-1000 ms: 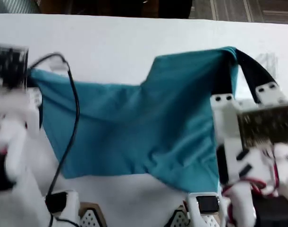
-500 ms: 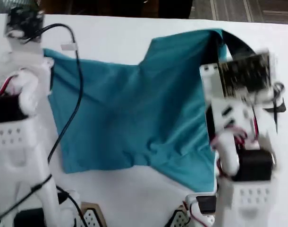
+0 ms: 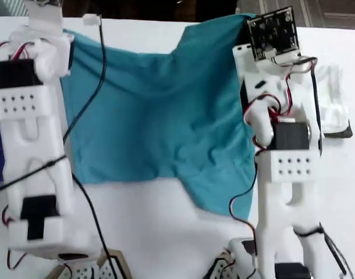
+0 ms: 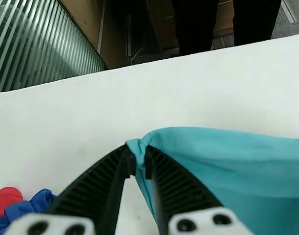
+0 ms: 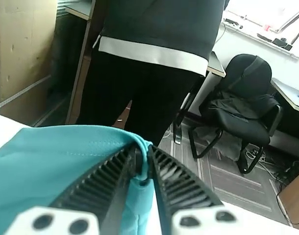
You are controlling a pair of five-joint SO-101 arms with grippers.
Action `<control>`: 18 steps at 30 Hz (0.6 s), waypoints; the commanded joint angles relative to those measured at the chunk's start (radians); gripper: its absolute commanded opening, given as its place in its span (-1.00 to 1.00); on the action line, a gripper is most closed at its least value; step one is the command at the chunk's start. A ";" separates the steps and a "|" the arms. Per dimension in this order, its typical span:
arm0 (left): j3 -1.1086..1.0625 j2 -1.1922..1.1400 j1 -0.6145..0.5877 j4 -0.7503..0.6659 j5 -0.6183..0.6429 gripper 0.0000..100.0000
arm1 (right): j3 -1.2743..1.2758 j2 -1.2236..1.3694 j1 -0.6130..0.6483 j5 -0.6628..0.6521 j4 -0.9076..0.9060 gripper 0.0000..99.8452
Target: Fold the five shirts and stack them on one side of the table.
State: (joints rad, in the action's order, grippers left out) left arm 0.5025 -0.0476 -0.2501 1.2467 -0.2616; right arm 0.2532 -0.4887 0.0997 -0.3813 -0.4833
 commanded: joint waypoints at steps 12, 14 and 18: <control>0.302 -0.293 0.006 0.046 0.000 -0.94 | -0.229 0.303 -0.051 0.000 0.027 -0.96; 0.321 -0.333 0.008 0.055 0.000 -0.94 | -0.288 0.355 -0.050 0.000 -0.031 -0.96; 0.332 -0.391 0.006 0.104 0.000 -0.94 | -0.361 0.437 -0.042 0.002 -0.139 -0.96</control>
State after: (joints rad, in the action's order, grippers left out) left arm 0.7879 -0.4342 -0.2501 1.3249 -0.2616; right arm -0.0245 -0.0806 0.0598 -0.3813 -0.5677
